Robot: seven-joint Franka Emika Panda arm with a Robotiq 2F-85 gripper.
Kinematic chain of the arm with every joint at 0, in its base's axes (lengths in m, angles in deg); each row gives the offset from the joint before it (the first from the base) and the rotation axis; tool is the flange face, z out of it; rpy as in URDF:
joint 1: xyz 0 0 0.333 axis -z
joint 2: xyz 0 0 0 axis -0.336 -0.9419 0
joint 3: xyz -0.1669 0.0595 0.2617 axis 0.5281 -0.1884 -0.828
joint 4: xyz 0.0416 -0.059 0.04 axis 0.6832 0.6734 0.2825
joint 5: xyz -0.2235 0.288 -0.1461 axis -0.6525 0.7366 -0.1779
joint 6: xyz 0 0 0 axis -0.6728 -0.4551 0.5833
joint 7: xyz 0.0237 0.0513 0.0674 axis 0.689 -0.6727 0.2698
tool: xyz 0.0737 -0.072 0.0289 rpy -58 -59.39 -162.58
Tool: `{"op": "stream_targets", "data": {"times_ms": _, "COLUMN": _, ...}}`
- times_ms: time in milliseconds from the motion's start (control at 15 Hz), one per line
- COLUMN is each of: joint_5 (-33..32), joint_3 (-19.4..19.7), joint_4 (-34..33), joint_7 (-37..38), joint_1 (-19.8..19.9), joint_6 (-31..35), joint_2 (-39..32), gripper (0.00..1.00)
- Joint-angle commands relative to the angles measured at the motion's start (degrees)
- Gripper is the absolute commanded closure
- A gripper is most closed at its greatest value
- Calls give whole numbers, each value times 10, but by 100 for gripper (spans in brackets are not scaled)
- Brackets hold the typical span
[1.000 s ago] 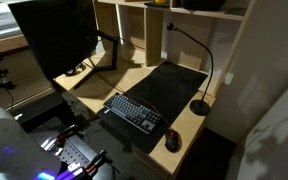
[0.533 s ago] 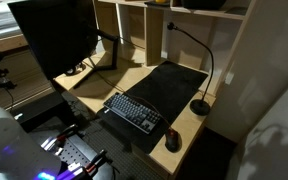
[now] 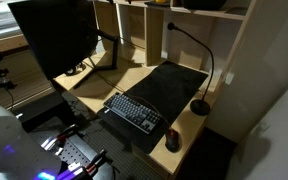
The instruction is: Pick the duck from the top cabinet and put it on the desk
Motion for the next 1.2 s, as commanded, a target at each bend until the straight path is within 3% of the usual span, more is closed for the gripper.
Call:
{"op": "stream_targets", "data": {"times_ms": 0, "joint_5": 1, "joint_3": -6, "joint_4": 0, "joint_7": 0, "joint_1": 6, "joint_6": -2, "joint_2": 2, "gripper": 0}}
{"op": "stream_targets", "data": {"times_ms": 133, "joint_5": -10, "joint_3": -9, "joint_4": -6, "joint_7": 17, "joint_1": 14, "joint_6": 26, "joint_2": -15, "gripper": 0}}
{"op": "stream_targets", "data": {"times_ms": 400, "joint_5": 90, "joint_3": 19, "joint_4": -110, "joint_7": 16, "joint_1": -18, "joint_6": 152, "joint_2": -143, "gripper": 0}}
{"op": "stream_targets", "data": {"times_ms": 600, "joint_5": 144, "joint_3": 15, "joint_4": -211, "joint_7": 9, "joint_1": -15, "joint_6": 158, "joint_2": -222, "gripper": 0}}
{"op": "stream_targets", "data": {"times_ms": 667, "joint_5": 147, "joint_3": 13, "joint_4": -245, "joint_7": 27, "joint_1": -7, "joint_6": 129, "joint_2": -240, "gripper": 0}}
{"op": "stream_targets", "data": {"times_ms": 733, "joint_5": 125, "joint_3": 11, "joint_4": -165, "joint_7": 21, "joint_1": -11, "joint_6": 151, "joint_2": -187, "gripper": 0}}
{"op": "stream_targets", "data": {"times_ms": 1133, "joint_5": 129, "joint_3": 15, "joint_4": -266, "joint_7": 40, "joint_1": -6, "joint_6": 148, "joint_2": -278, "gripper": 0}}
